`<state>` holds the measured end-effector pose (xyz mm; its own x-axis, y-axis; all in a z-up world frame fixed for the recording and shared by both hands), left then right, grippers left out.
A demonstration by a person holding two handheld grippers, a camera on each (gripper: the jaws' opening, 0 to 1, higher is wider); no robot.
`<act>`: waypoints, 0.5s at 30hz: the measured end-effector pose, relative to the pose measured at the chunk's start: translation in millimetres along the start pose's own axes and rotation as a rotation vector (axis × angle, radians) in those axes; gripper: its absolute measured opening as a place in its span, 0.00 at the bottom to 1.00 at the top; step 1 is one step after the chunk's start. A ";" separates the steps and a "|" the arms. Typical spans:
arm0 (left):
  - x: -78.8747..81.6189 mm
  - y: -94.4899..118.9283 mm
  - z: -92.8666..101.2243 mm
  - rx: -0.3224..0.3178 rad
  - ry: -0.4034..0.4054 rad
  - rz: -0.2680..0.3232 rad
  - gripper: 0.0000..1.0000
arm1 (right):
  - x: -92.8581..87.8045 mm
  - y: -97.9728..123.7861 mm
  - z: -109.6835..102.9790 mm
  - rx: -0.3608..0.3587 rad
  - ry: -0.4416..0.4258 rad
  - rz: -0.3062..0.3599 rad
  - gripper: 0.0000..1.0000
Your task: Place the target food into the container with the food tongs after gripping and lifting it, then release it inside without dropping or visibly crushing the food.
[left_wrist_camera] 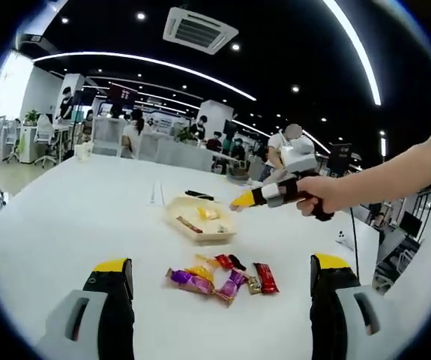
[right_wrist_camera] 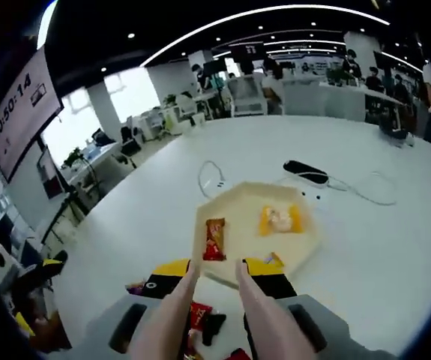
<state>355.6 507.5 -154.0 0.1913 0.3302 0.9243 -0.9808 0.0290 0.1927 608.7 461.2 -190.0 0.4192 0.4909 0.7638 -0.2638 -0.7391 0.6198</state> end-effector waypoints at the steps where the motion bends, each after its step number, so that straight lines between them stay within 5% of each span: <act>1: 2.3 1.3 -1.4 0.002 0.005 0.011 0.99 | -1.0 0.5 -0.6 -0.002 -0.003 0.000 0.25; 4: 0.7 2.1 -1.8 -0.008 0.006 0.000 0.99 | -3.8 1.9 -2.9 -0.004 -0.017 -0.010 0.25; 8: 2.4 10.6 -10.2 -0.003 -0.014 -0.010 0.99 | -7.2 10.1 -11.3 -0.001 0.067 -0.010 0.25; 15: 6.2 14.1 -23.1 0.030 0.005 0.006 0.99 | -22.7 13.9 0.2 -0.008 0.053 -0.029 0.25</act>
<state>342.1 531.7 -153.2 0.1852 0.3347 0.9240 -0.9804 -0.0013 0.1970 595.7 439.7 -198.7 0.3804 0.5360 0.7537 -0.2588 -0.7207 0.6431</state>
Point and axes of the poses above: the point that each gripper's makers call its tool centre point, and the gripper's own axes: y roughly backward along the fingers, z roughly to its right, x roughly out of its top, the point moved 3 cm from there along y, roughly backward along the fingers, and after that the axes turned 6 degrees about -x, right-handed, at the moved point
